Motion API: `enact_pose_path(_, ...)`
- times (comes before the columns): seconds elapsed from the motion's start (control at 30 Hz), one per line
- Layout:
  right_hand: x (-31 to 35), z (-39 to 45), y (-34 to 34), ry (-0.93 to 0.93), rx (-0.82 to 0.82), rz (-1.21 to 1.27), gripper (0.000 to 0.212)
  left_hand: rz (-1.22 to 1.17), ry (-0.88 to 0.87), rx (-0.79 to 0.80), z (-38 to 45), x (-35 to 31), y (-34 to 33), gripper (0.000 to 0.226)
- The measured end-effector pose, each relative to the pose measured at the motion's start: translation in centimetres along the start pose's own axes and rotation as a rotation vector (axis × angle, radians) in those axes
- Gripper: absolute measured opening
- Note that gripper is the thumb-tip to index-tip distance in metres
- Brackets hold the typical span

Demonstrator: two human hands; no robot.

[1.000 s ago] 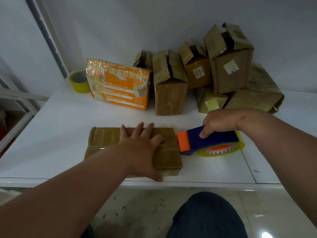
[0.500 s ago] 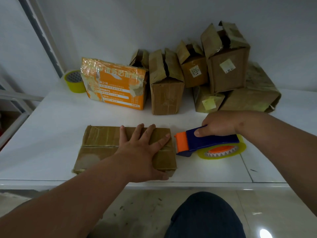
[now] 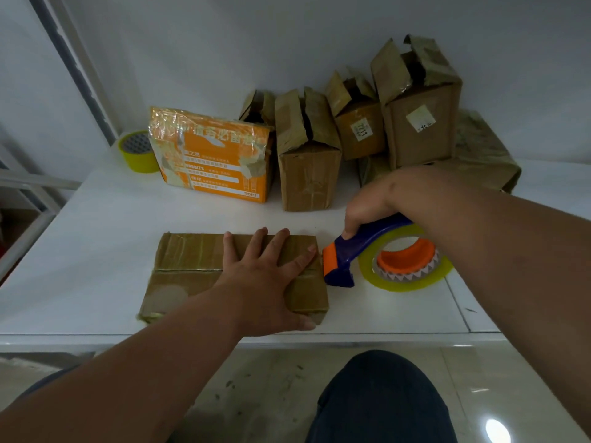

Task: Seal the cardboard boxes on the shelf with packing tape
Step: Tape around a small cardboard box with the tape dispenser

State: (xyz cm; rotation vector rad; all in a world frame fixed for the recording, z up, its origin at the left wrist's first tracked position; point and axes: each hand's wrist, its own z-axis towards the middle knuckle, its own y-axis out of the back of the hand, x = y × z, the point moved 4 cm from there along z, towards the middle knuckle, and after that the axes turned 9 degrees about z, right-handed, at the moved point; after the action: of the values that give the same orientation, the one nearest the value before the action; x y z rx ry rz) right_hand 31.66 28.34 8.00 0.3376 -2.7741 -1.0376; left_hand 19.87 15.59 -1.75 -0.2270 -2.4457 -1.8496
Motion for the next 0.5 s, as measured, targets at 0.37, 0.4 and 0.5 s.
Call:
enact_pose_path(0.37,-7.7,1.1,-1.0,0.000,-0.186,0.331,0.038,0.013,-0.110,-0.008,-0.5,1.2,0.0,0.103)
enact_pose_path(0.4,-8.1,0.6,-1.1,0.043,-0.220,0.311,0.041,0.033,-0.140,0.007,-0.6,1.6,0.1,0.103)
enact_pose_path(0.5,-8.6,-1.0,-2.5,0.209,-0.367,0.279,0.040,0.105,-0.177,0.061,-1.2,3.2,0.5,0.102)
